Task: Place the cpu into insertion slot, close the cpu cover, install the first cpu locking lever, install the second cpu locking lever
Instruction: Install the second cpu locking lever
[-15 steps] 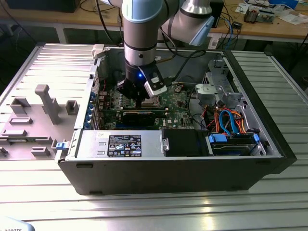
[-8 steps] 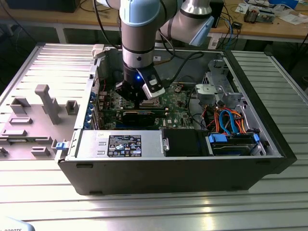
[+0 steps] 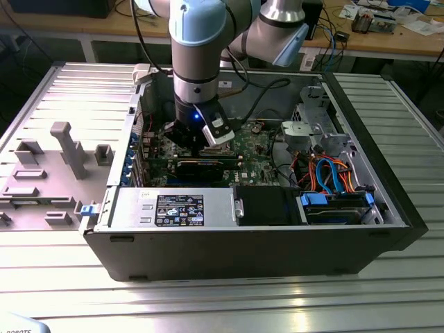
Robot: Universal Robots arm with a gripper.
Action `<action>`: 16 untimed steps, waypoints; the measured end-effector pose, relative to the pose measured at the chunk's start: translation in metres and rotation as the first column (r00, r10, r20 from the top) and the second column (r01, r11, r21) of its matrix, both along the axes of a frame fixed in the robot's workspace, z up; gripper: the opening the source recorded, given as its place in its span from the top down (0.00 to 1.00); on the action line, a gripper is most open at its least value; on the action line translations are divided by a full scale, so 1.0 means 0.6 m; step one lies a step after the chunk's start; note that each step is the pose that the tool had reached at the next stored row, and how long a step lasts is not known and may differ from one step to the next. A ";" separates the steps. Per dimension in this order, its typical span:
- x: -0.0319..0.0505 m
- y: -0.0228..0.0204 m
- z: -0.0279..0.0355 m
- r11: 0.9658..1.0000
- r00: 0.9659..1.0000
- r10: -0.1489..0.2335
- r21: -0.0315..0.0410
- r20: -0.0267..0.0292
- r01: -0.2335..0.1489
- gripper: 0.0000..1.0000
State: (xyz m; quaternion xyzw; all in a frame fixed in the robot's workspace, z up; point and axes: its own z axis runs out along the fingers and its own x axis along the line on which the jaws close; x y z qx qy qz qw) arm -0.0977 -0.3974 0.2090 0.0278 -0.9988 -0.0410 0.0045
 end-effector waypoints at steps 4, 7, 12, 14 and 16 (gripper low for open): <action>0.000 0.0003 -0.003 1.000 1.000 0.000 0.003 0.000 0.000 0.89; 0.000 0.0003 -0.004 1.000 1.000 0.000 0.004 0.000 0.000 0.89; 0.000 0.0002 -0.004 1.000 1.000 0.000 0.004 0.000 0.000 0.89; 0.000 0.0002 -0.004 1.000 1.000 0.000 0.005 0.000 0.000 0.89; -0.001 0.0003 -0.005 1.000 1.000 0.000 0.006 0.000 0.000 0.89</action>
